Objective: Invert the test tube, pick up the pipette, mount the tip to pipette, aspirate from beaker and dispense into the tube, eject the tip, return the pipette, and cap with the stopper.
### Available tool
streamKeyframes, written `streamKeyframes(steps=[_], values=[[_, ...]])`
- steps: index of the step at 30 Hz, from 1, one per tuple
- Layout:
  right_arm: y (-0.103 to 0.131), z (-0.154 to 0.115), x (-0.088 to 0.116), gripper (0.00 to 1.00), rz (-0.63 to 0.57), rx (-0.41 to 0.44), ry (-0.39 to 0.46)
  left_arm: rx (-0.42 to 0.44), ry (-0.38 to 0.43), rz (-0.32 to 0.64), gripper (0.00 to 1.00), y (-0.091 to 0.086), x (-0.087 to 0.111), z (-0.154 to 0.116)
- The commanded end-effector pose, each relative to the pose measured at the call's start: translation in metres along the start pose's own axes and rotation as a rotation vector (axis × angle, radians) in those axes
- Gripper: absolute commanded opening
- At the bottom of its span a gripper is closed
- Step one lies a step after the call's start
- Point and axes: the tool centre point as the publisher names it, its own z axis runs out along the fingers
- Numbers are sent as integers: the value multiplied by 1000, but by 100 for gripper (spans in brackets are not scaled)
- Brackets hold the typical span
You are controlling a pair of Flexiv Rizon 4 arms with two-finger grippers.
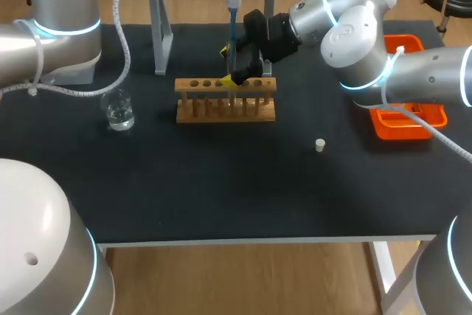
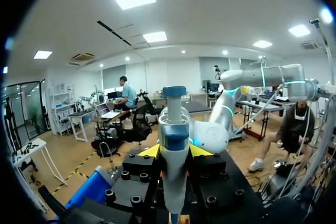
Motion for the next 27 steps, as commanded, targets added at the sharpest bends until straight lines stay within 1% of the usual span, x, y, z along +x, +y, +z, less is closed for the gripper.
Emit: streamKeyframes(steps=[1,17,27], values=[[0,-1,-1,100,0,3,3,-7,-8,-2,0,-3,3,0],[0,-1,-1,100,0,3,3,-1,-3,17,0,-18,7,6],[0,-1,-1,100,0,3,3,-6,-2,15,0,-24,10,6]])
